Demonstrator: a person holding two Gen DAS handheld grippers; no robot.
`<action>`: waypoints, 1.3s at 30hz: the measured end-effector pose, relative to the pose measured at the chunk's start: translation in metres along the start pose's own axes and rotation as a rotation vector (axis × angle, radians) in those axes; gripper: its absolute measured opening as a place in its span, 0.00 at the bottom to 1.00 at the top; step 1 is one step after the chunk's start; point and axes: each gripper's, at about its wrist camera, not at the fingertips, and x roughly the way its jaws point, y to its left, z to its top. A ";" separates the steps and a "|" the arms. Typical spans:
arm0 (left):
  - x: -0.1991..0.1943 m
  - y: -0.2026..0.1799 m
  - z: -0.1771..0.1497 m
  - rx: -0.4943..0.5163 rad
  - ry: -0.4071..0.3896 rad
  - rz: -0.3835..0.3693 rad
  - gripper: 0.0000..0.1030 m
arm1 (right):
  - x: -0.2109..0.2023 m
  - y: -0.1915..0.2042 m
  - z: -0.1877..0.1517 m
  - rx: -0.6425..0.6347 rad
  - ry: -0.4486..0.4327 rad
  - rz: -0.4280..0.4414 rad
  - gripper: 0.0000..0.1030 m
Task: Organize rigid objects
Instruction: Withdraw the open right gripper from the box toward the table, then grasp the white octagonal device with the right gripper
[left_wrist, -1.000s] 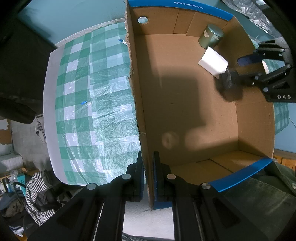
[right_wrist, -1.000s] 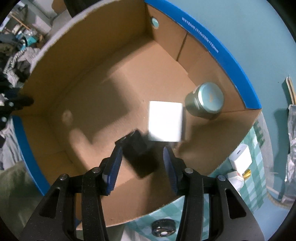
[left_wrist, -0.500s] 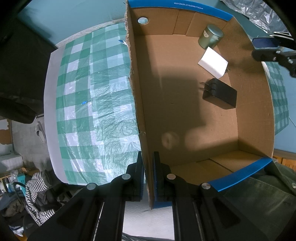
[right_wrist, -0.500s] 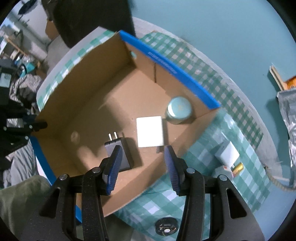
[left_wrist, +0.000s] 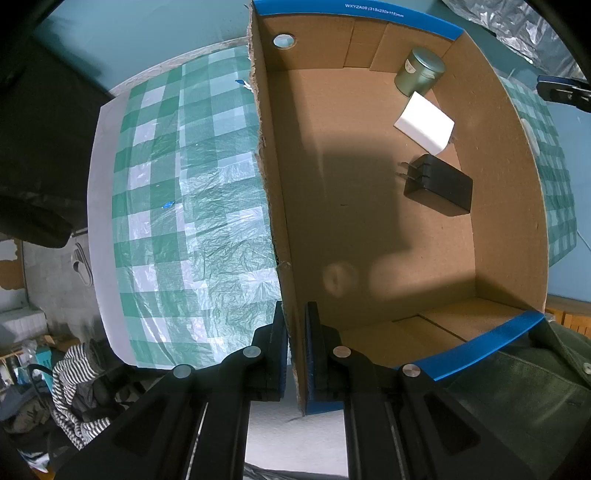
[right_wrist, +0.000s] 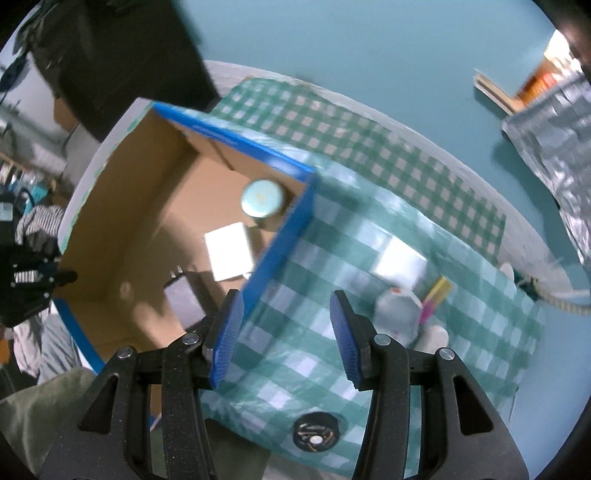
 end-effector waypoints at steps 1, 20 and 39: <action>0.000 0.000 0.000 0.001 0.000 0.000 0.08 | -0.001 -0.007 -0.002 0.020 -0.001 -0.002 0.53; 0.000 -0.001 -0.001 0.002 0.002 0.002 0.08 | 0.044 -0.099 -0.034 0.192 0.062 -0.107 0.57; -0.002 0.000 -0.002 -0.014 0.009 0.005 0.08 | 0.094 -0.106 -0.032 0.128 0.103 -0.100 0.57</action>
